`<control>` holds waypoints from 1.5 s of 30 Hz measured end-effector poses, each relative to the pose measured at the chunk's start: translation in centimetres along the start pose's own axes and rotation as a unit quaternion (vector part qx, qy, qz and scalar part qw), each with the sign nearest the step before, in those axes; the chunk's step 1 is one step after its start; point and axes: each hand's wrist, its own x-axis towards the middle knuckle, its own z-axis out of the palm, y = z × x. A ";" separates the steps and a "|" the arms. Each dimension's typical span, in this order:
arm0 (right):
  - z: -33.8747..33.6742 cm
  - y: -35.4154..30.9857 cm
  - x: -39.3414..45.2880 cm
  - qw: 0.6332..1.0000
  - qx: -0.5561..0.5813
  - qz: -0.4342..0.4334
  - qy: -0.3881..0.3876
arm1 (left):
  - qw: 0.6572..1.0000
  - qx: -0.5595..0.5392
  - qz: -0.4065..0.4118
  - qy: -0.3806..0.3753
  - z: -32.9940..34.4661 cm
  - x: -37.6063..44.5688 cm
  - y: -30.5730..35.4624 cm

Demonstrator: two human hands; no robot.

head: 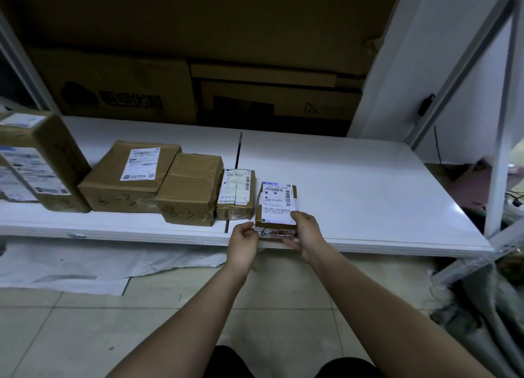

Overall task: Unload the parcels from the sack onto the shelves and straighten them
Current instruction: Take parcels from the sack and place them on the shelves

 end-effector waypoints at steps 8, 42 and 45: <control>1.4 -1.2 1.4 0.999 0.005 -0.016 0.038 | 1.000 0.012 -0.012 0.010 -1.4 0.4 0.3; -22.5 -4.2 -7.8 0.983 -0.089 0.002 0.159 | 0.954 0.105 -0.008 -0.279 13.9 -8.4 3.4; -28.6 -3.0 -9.5 0.974 -0.047 0.009 0.222 | 0.936 0.130 -0.007 -0.328 18.3 -11.2 2.8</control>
